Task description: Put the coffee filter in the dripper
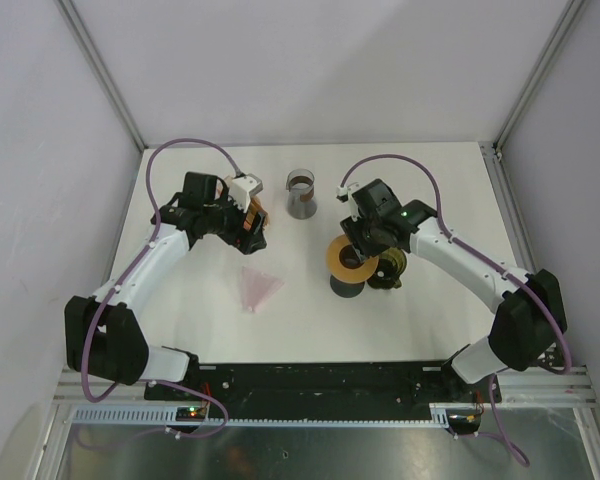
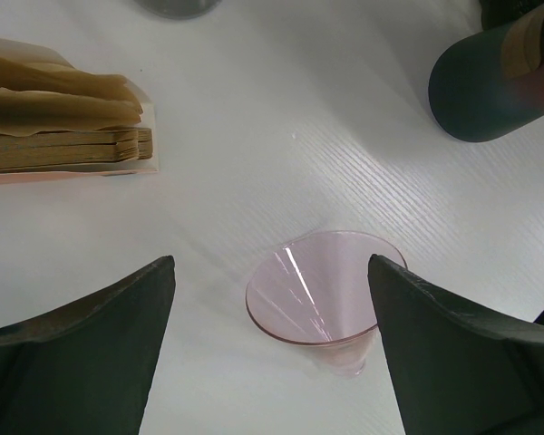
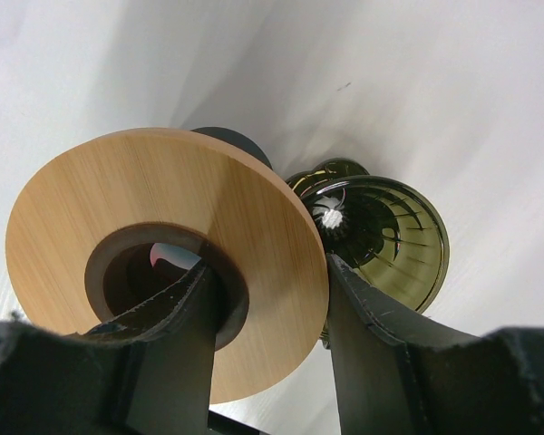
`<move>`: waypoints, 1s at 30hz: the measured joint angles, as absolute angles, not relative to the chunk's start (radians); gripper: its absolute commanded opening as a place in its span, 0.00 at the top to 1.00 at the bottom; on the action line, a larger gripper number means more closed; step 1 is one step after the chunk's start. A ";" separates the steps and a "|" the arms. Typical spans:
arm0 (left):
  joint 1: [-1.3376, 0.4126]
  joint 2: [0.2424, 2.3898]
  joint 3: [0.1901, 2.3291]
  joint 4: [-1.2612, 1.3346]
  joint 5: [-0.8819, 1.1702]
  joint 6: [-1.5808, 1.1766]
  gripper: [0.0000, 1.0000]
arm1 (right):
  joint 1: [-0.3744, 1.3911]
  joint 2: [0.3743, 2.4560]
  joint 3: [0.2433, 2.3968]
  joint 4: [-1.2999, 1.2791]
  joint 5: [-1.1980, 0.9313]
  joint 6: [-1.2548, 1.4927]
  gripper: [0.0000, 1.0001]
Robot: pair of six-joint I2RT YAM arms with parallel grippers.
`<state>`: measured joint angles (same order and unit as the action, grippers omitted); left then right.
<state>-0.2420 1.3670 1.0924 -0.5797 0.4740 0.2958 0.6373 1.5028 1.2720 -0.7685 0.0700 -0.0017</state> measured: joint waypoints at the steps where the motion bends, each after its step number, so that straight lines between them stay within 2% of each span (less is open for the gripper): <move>1: -0.242 1.367 1.092 -0.580 0.474 0.296 0.08 | 0.637 1.504 1.272 -0.768 0.070 -0.002 0.71; 15: -0.242 1.367 1.092 -0.580 0.474 0.296 0.08 | 0.637 1.509 1.276 -0.768 0.047 -0.016 0.39; 30: -0.242 1.367 1.092 -0.580 0.448 0.297 0.07 | 0.637 1.508 1.280 -0.757 0.036 -0.020 0.29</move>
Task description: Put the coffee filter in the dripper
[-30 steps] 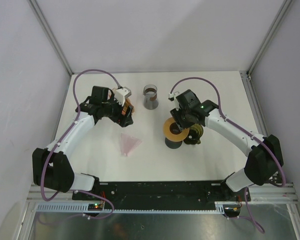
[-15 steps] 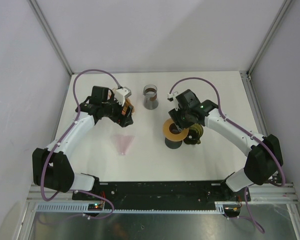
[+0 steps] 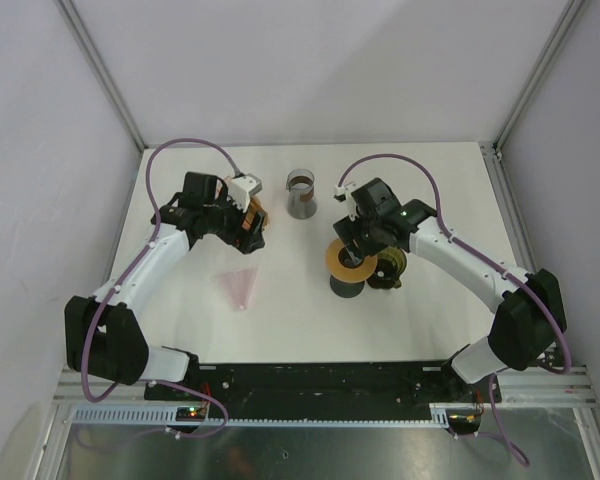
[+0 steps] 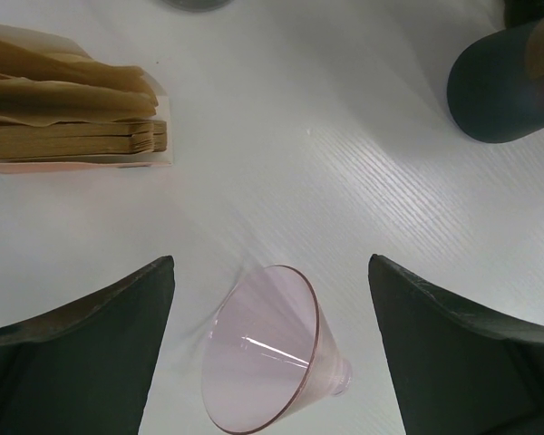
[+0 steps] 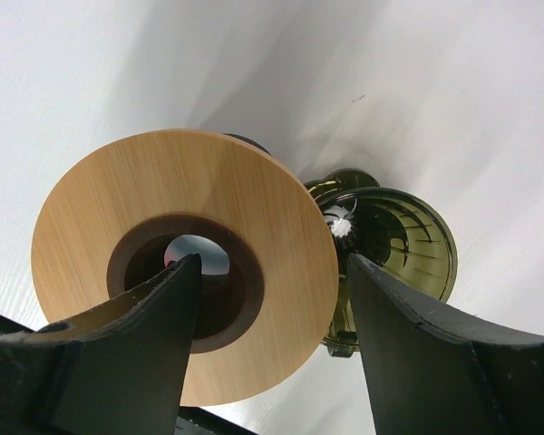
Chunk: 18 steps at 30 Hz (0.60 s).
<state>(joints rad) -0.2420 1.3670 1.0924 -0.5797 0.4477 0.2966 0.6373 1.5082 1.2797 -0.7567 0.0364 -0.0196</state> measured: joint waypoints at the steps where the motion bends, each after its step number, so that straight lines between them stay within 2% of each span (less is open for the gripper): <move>1: -0.242 1.367 1.092 -0.580 0.442 0.297 0.07 | 0.637 1.507 1.280 -0.757 0.036 -0.020 0.28; 10: -0.229 1.367 1.085 -0.613 0.295 0.325 0.06 | 0.635 1.470 1.297 -0.754 0.052 -0.020 0.25; 18: -0.085 1.373 1.065 -0.669 0.282 0.344 0.09 | 0.635 1.430 1.302 -0.740 0.084 -0.020 0.25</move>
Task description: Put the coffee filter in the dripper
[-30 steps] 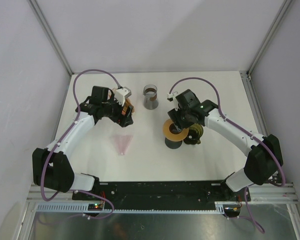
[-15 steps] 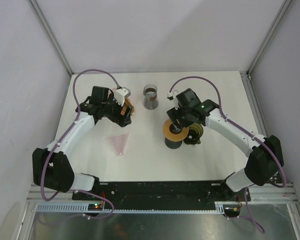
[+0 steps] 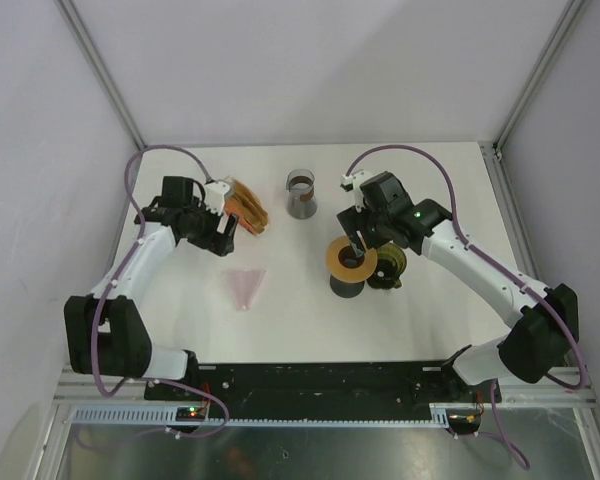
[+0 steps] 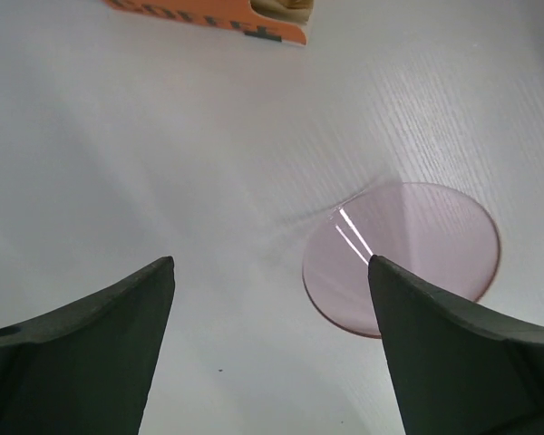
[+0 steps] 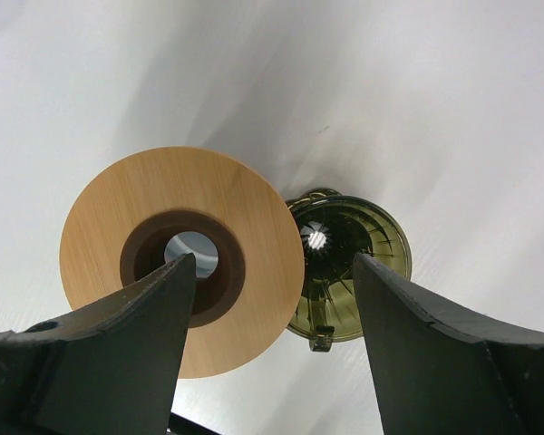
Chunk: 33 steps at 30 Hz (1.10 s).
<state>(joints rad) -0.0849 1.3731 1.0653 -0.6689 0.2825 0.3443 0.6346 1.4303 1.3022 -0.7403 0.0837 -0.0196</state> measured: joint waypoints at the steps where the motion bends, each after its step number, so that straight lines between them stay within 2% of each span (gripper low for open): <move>1: -0.075 1.382 1.065 -0.671 0.282 0.344 0.09 | 0.635 1.428 1.302 -0.740 0.086 -0.020 0.25; 9: -0.068 1.539 1.059 -0.692 0.320 0.340 0.11 | 0.635 1.424 1.303 -0.741 0.100 -0.020 0.26; 16: -0.069 1.606 1.059 -0.730 0.384 0.340 0.17 | 0.635 1.425 1.303 -0.750 0.112 -0.020 0.26; 25: -0.138 1.623 1.060 -0.804 0.405 0.358 0.35 | 0.635 1.430 1.303 -0.751 0.125 -0.020 0.26; 33: -0.147 1.632 1.066 -0.899 0.392 0.416 0.41 | 0.640 1.431 1.303 -0.752 0.132 -0.020 0.26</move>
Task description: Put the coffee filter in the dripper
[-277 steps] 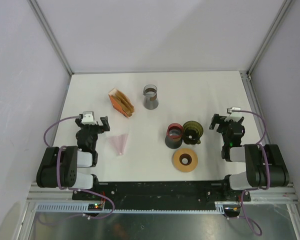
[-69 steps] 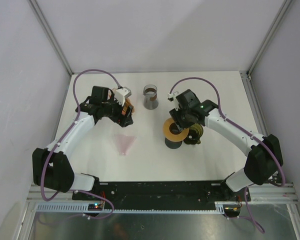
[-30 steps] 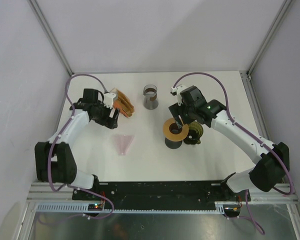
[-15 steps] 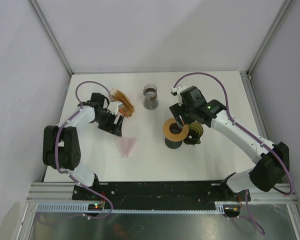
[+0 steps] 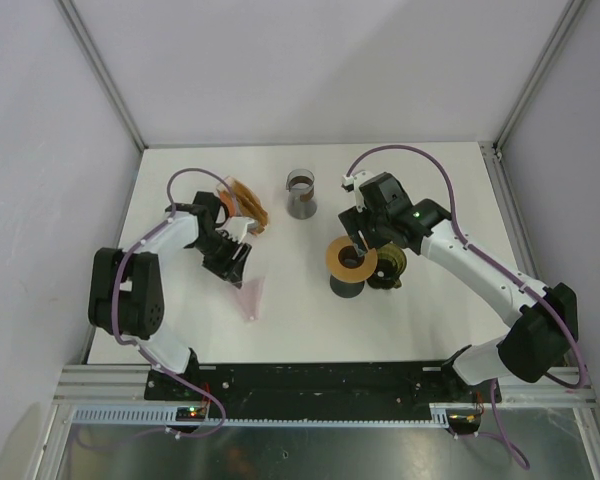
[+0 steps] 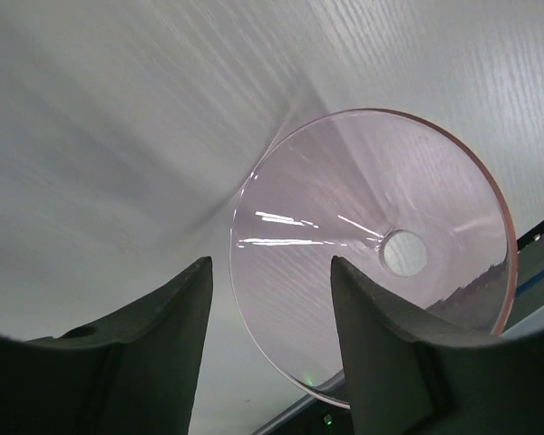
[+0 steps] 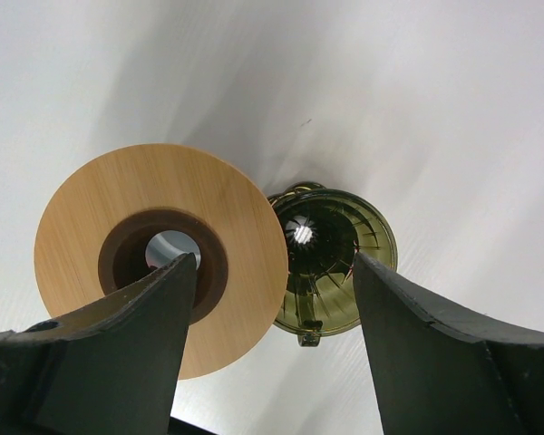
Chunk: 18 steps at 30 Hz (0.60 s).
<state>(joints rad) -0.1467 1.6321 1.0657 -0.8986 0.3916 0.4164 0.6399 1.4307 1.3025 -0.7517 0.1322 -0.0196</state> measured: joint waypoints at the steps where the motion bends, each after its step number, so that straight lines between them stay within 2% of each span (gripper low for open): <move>1: -0.147 1.636 1.066 -0.908 0.388 0.421 0.41 | 0.640 1.431 1.302 -0.752 0.134 -0.020 0.26; 10: -0.147 1.659 1.075 -0.969 0.380 0.456 0.39 | 0.654 1.438 1.302 -0.766 0.150 -0.020 0.26; 18: -0.133 1.659 1.187 -0.979 0.405 0.453 0.31 | 0.669 1.454 1.303 -0.782 0.166 -0.020 0.26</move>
